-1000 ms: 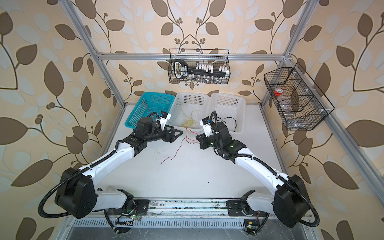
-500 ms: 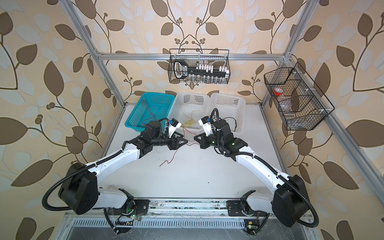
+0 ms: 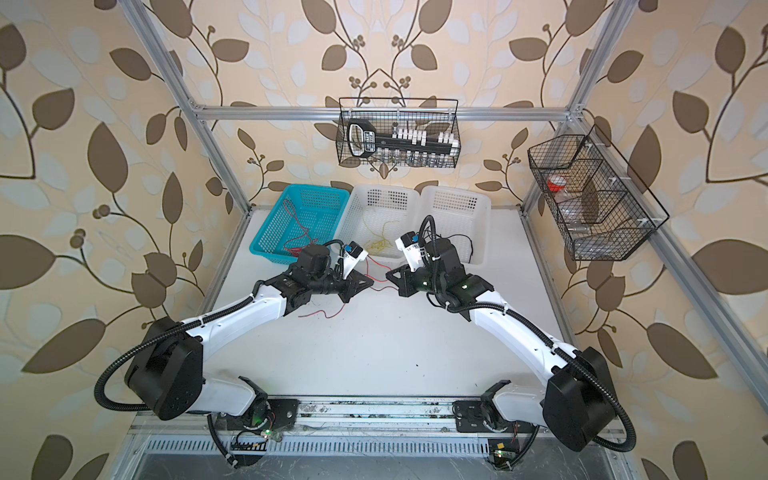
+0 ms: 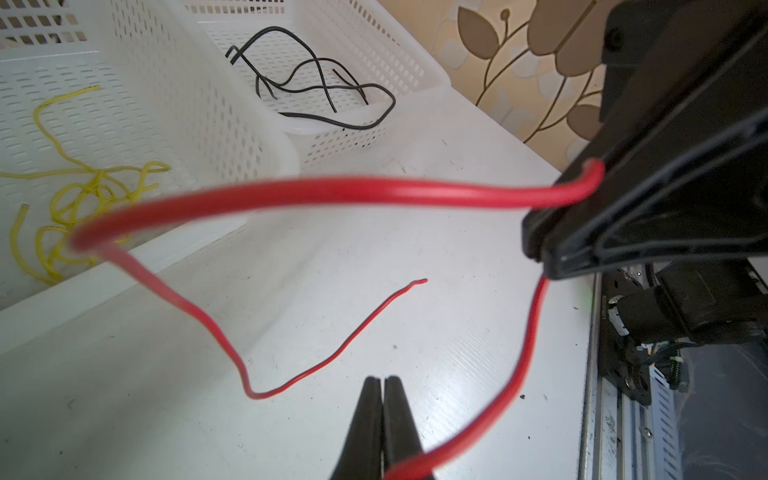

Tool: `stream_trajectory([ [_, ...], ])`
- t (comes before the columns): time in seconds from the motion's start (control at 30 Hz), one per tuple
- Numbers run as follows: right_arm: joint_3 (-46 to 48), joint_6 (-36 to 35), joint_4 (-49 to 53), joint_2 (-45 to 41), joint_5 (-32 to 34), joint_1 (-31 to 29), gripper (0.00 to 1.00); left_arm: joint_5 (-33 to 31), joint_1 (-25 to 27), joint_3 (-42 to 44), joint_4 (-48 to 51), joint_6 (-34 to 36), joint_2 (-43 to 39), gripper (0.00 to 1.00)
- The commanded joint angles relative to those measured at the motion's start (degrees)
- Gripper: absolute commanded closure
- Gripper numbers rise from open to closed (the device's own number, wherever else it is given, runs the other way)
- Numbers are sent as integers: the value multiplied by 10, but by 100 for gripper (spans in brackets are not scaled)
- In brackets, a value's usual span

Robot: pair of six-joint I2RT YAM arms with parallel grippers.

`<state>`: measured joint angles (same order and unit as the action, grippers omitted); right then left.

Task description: Untangle the cables

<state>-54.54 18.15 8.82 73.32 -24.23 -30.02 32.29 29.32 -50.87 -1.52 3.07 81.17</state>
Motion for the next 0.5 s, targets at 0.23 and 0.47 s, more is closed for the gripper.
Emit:
stream_trajectory([
  [0.23,-12,0,-13,0,20,-7,83,-61,5,-3,-38,10,-36,100],
  [0.47,9,-11,-13,-29,42,3,74,-105,5,-17,-8,16,-63,100],
])
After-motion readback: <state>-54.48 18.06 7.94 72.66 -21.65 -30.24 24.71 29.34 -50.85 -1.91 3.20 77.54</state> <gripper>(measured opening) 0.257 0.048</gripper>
